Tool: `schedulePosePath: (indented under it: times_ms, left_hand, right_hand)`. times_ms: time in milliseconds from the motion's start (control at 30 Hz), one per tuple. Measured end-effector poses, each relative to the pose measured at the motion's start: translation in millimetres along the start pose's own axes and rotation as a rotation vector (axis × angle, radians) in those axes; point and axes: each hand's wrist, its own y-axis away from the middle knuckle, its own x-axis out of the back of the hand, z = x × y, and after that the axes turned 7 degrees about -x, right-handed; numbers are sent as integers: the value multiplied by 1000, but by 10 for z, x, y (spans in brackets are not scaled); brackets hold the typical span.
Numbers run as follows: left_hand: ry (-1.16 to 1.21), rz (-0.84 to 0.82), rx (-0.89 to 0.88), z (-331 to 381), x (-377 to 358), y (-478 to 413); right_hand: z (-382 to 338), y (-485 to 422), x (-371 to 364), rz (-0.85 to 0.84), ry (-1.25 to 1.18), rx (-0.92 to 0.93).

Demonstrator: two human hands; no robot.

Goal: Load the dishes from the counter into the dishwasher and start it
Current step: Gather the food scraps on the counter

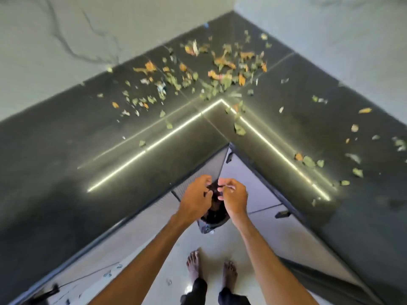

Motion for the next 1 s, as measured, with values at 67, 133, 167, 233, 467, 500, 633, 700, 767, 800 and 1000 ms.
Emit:
schedulePosePath:
  times_ms: [67,133,167,233,467,500,633,700,767,800,1000]
  left_hand:
    - [22,118,-2,221,426,34]
    - [49,205,1,379,801,56]
    - [56,229,-7,441,963,74]
    - [50,256,-26,519,1242,102]
    - [-2,209,7,484,1748,81]
    - [-4,213,27,468,1784,64]
    - [7,222,98,382,1827,-81]
    - [3,232,128,332,1805,-197]
    - [2,240,156,317,1764,-340]
    - [-1,240,164,331,1736,-415]
    - [-36,138,265,508,1433,-784]
  right_hand:
    - [-401,242,12,8,28,79]
    - [-766,419,-28,5,43,129]
    - [-940,495,-70,3,45,151]
    - [-1259,613,-190,-5,59,192]
    - [-1858,793,-576,-79,104,275]
    - [-1880,771,-609,-83,116,284]
    - [-1839,551,-655,-75,199,296]
    - [-1786,370,-630,-69,241,279]
    - [-1775,158,-583,-66,280,265]
    - [-1795,56,-553,-62,293,256]
    - [-1964,-504,-168,9,405,237]
